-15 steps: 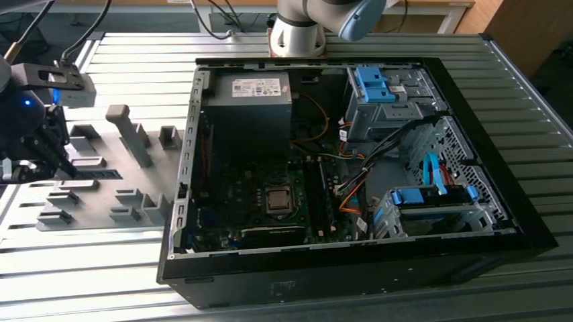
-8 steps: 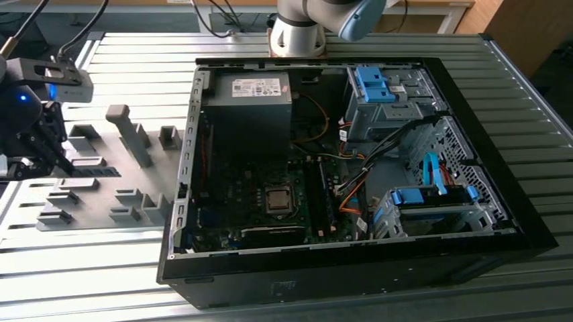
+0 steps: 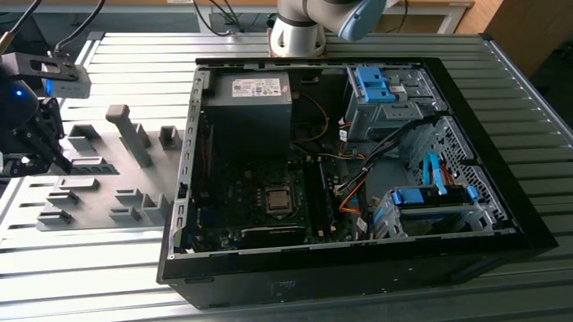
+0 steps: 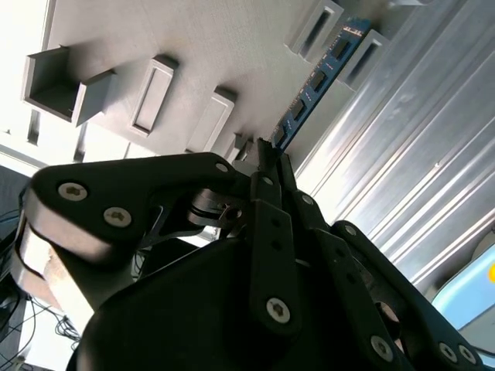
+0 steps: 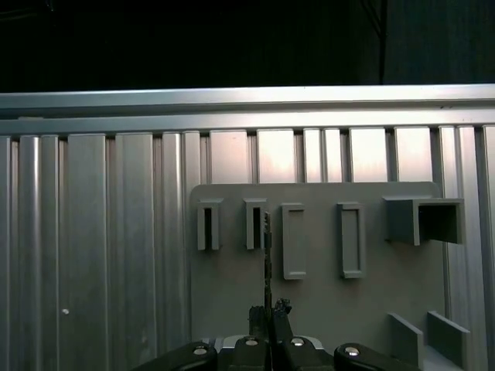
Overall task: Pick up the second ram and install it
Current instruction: 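Pick up the second ram and move it above second insertion slot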
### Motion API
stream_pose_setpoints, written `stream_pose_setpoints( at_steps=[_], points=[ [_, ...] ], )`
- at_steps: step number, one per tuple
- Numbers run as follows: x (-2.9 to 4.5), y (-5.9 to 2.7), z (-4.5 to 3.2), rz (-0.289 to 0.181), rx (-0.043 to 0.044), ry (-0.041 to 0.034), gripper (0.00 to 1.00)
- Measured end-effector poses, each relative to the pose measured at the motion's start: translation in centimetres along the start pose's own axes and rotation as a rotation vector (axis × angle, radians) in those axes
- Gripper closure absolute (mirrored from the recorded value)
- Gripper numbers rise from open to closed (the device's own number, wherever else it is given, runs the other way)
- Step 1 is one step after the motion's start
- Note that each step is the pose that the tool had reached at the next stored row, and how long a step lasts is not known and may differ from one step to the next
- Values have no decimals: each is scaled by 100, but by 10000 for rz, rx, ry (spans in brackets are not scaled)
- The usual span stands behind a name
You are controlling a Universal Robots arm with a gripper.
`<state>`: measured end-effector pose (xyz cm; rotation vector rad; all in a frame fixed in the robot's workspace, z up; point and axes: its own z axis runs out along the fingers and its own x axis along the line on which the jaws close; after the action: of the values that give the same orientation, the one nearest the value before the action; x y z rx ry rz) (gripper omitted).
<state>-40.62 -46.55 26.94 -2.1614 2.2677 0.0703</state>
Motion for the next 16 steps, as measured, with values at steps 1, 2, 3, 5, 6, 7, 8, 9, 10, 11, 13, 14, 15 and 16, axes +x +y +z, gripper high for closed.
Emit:
stream_pose_setpoints(
  at_steps=[1, 2, 3, 5, 6, 7, 8, 9, 10, 11, 13, 14, 15, 16],
  points=[
    [-1, 0, -8, 0, 0, 0, 86],
    [-1, 1, -17, 0, 0, 0, 86],
    [-2, 1, -26, 1, -1, 0, 86],
    [-3, 1, -42, 1, 0, 0, 86],
    [-3, 1, -50, 0, 1, -1, 86],
    [-4, 2, -59, 1, 0, 0, 86],
    [-4, 2, -67, 1, 0, 0, 86],
    [-5, 2, -76, 1, -1, 1, 86],
    [-5, 2, -84, 1, 0, 0, 86],
    [-6, 3, -92, 0, 0, 0, 86],
    [-7, 3, -110, 1, 0, 0, 86],
    [-8, 3, -119, 1, 0, 0, 86],
    [-8, 4, -128, 1, 0, 0, 86],
    [-9, 4, -138, 0, -1, 0, 86]
  ],
)
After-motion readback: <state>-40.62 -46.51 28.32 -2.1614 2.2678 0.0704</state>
